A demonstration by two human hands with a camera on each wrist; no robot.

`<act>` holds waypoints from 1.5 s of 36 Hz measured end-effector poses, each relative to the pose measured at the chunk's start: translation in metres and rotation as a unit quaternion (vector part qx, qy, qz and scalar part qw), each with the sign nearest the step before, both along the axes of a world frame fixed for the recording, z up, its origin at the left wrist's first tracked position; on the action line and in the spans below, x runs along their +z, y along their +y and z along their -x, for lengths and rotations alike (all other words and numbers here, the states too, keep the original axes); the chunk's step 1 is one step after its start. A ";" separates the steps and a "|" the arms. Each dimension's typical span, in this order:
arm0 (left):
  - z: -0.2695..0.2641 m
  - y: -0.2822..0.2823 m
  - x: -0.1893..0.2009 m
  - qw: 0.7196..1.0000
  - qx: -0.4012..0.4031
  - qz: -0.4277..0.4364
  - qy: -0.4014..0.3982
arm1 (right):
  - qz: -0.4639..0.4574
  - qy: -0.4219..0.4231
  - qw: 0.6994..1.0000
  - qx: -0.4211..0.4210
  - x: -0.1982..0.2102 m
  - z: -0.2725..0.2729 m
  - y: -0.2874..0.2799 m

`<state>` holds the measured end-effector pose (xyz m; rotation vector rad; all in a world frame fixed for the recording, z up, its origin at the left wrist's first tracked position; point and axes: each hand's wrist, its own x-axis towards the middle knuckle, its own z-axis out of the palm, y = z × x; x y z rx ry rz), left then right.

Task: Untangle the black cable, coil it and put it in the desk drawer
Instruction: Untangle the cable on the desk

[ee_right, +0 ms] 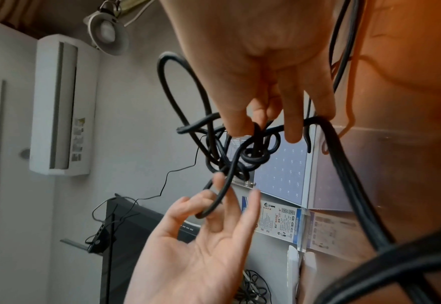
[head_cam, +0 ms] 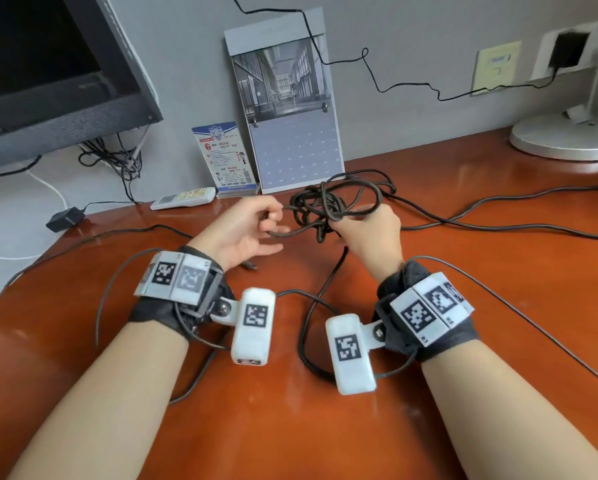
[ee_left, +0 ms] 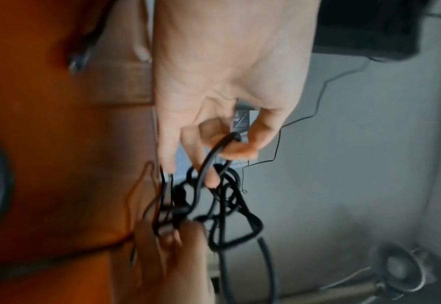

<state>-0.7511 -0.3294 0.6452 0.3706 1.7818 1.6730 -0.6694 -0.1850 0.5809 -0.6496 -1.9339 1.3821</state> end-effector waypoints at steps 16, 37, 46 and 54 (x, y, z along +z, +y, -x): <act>-0.004 0.007 0.004 0.999 0.002 -0.022 0.034 | 0.136 -0.006 0.990 0.045 -0.002 -0.002 0.003; 0.006 -0.022 -0.017 0.942 -0.053 -0.329 -0.030 | 0.209 0.036 0.976 0.047 -0.003 0.004 -0.006; -0.010 0.003 0.001 0.966 -0.006 -0.233 0.114 | 0.175 0.009 0.984 0.031 -0.007 0.004 -0.007; 0.004 -0.010 0.024 0.744 -0.146 0.283 0.588 | 0.149 -0.043 0.987 -0.049 -0.014 -0.002 0.023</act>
